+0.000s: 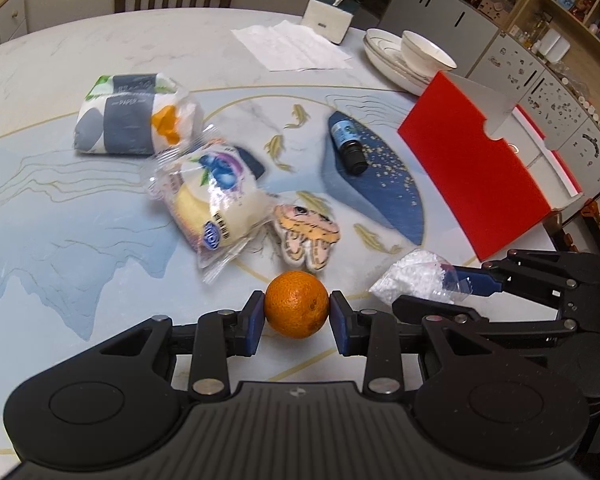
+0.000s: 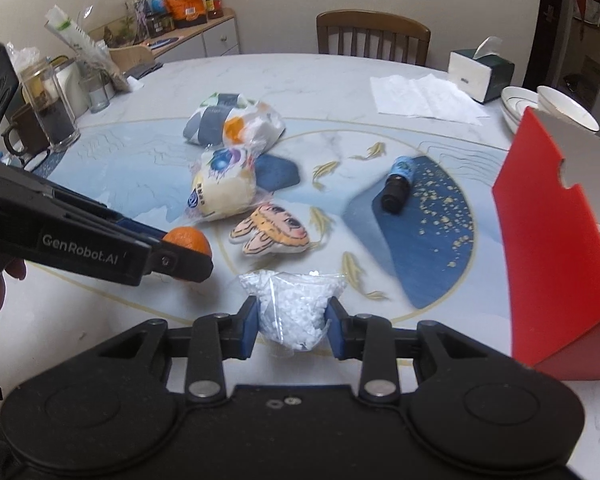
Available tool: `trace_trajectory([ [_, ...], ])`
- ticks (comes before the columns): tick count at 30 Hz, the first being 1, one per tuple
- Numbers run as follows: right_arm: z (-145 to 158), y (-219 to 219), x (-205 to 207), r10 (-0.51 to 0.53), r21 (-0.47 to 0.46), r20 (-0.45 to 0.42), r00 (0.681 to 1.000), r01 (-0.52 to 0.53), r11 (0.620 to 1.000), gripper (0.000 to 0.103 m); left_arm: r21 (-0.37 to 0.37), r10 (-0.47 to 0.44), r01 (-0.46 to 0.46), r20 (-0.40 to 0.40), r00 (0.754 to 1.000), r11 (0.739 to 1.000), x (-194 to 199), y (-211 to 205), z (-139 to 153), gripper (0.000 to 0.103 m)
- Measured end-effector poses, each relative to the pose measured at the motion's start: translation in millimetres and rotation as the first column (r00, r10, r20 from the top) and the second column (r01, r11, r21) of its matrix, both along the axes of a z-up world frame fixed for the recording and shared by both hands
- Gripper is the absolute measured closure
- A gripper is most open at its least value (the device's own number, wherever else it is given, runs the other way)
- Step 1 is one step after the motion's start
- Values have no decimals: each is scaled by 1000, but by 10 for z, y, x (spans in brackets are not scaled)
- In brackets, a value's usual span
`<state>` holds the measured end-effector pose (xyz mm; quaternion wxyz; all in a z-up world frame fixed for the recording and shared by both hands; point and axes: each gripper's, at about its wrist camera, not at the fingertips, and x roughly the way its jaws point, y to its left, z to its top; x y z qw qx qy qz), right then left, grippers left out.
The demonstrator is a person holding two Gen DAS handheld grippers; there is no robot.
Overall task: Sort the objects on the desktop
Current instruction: 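Carry the orange and bead bag with both tools into the red box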
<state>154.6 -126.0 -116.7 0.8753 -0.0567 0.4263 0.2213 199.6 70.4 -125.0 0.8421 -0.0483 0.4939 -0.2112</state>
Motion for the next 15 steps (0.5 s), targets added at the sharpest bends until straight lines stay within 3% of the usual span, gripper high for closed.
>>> trace_trajectory([
  [15, 573, -705, 88, -113, 82, 68, 991, 108, 991, 70, -1, -78, 79, 96, 992, 997, -18, -411, 442, 70],
])
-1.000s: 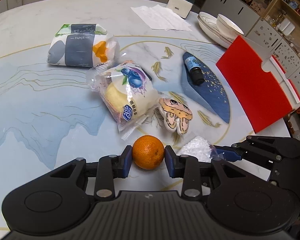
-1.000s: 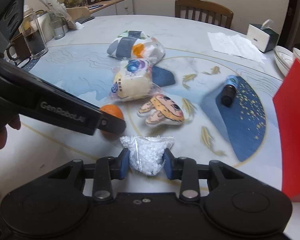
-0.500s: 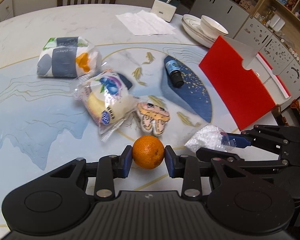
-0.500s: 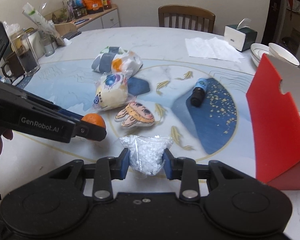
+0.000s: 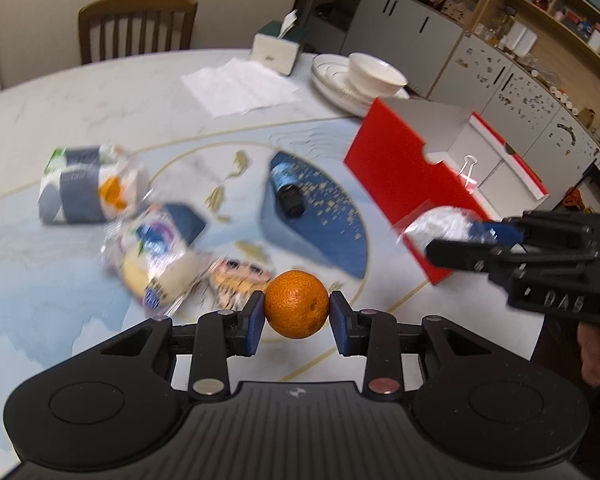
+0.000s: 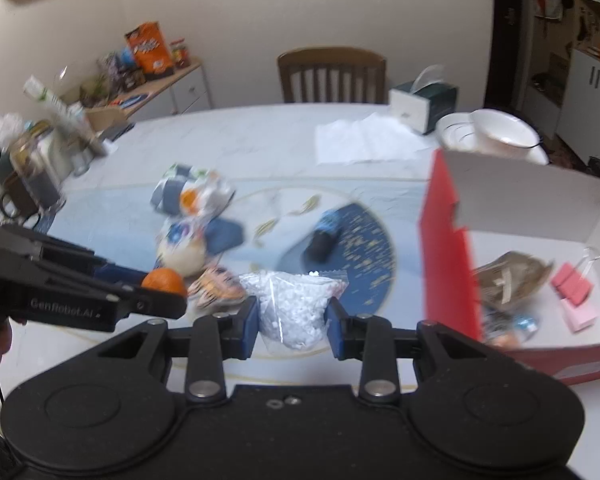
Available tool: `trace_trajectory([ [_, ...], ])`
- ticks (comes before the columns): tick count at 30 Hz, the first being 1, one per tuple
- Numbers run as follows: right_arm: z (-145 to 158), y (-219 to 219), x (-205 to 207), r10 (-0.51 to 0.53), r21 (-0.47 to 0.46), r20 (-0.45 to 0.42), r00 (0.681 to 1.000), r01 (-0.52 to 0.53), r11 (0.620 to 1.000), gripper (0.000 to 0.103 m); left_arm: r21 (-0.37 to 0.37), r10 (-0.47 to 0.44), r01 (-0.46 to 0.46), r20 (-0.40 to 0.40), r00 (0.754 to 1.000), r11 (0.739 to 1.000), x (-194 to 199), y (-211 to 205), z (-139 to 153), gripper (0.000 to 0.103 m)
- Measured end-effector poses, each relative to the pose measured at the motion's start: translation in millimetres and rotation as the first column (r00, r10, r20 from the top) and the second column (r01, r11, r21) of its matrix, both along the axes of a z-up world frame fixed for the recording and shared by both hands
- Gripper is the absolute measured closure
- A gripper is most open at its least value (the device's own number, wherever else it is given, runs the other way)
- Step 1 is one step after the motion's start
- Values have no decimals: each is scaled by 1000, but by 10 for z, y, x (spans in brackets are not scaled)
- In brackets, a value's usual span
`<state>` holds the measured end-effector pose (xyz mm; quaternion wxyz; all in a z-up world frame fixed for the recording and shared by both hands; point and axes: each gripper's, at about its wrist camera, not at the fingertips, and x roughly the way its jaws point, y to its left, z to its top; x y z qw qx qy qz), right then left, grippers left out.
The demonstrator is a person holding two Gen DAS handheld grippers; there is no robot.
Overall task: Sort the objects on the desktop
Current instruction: 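Carry the orange and bead bag with both tools into the red box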
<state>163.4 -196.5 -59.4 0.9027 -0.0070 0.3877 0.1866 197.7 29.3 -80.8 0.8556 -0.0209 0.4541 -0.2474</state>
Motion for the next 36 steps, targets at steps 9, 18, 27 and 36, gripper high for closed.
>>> trace_trajectory([
  [9, 262, -523, 116, -63, 12, 44, 997, 62, 998, 70, -11, -45, 45, 57, 997, 999, 36, -384, 250, 70],
  [18, 364, -1067, 242, -118, 13, 66, 991, 118, 993, 70, -3, -86, 87, 93, 992, 996, 68, -844, 393, 70],
  [27, 335, -1485, 337, -136, 20, 69, 988, 135, 991, 70, 5, -112, 112, 108, 988, 994, 117, -1283, 429, 70],
  [36, 287, -1823, 411, -140, 22, 63, 988, 139, 990, 70, 16, -137, 136, 117, 984, 991, 188, -1701, 440, 70],
])
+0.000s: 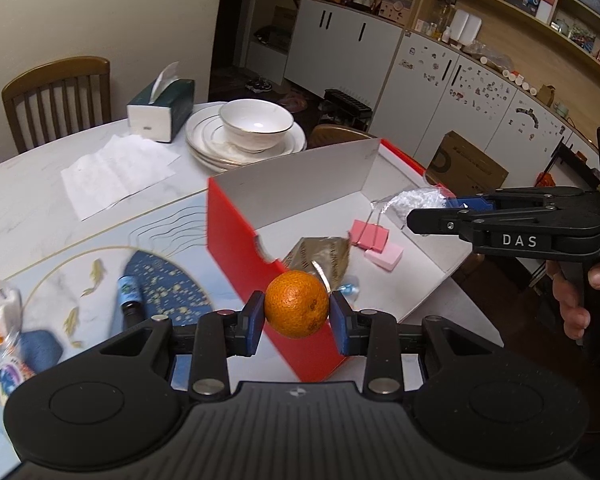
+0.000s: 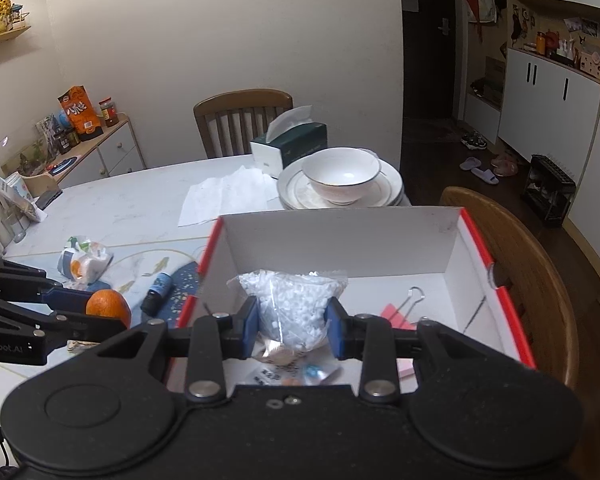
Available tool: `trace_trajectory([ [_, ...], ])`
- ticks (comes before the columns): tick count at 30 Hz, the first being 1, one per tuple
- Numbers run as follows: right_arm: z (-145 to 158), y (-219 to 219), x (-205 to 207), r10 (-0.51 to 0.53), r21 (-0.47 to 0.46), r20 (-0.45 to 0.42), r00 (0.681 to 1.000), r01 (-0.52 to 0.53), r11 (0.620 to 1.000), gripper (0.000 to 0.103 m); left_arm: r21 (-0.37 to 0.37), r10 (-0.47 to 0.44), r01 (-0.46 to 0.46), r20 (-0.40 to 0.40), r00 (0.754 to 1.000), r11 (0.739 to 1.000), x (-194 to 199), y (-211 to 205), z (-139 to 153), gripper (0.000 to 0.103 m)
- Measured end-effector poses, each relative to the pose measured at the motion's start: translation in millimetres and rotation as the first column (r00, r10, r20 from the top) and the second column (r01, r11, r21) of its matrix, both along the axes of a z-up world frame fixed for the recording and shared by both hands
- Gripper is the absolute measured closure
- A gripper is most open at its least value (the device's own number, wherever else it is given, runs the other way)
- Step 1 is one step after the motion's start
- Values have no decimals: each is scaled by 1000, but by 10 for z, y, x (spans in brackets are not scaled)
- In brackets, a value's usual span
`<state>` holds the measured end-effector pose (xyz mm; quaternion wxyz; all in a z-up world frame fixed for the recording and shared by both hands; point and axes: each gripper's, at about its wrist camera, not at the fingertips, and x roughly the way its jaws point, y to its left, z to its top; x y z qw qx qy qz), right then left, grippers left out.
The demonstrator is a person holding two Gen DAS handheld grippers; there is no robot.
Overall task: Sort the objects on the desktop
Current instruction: 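Carry the orange and bead bag with both tools into the red box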
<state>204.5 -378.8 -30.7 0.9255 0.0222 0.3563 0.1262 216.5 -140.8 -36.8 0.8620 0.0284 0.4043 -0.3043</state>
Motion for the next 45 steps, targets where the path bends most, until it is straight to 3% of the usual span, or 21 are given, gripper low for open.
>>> trace_trajectory([
  [24, -321, -647, 377, -16, -20, -83, 996, 14, 1000, 70, 97, -120, 117, 23, 993, 988, 316, -1068, -169, 70],
  [45, -601, -663, 666, 43, -97, -173, 984, -60, 993, 70, 172, -197, 207, -77, 977, 963, 566, -1470, -598, 70],
])
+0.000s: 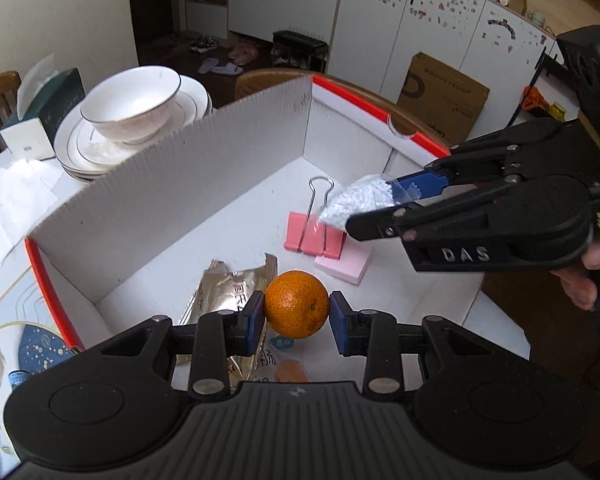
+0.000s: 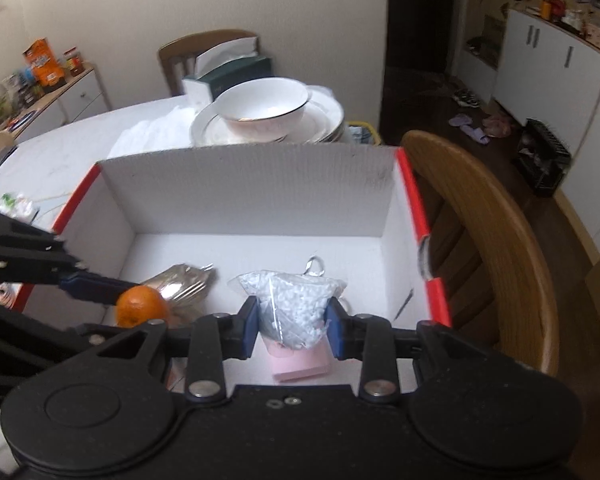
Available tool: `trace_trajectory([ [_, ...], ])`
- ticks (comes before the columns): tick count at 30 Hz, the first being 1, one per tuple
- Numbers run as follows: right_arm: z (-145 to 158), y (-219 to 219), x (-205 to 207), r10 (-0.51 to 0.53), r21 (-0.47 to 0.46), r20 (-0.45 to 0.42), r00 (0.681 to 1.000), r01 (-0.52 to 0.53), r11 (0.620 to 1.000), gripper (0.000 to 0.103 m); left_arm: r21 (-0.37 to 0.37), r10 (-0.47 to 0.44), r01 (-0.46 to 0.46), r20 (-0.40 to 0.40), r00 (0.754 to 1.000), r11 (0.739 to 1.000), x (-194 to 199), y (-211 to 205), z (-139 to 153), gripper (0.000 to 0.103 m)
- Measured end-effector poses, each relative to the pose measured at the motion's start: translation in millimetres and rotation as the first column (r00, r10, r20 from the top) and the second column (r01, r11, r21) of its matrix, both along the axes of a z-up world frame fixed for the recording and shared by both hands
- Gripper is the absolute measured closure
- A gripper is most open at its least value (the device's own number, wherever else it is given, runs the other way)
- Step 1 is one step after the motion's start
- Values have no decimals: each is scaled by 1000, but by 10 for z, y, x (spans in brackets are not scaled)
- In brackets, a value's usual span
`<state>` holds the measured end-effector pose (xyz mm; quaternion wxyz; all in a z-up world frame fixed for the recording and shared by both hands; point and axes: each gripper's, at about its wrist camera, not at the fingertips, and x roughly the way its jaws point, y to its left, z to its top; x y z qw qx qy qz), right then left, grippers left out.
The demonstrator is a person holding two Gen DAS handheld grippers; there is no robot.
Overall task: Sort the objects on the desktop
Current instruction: 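Open both tools to drop the orange and bead bag in the box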
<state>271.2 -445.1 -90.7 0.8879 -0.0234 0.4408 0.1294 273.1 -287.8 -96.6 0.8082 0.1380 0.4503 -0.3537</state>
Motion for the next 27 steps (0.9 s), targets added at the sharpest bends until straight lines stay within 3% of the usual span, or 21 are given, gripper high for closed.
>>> trace_trajectory([
  [12, -265, 69, 42, 24, -44, -148, 989, -31, 999, 70, 46, -39, 42, -63, 997, 998, 62, -82, -169, 70],
  [27, -354, 107, 56, 19, -60, -171, 985, -30, 998, 68, 71, -36, 42, -86, 996, 997, 84, -66, -268, 69],
])
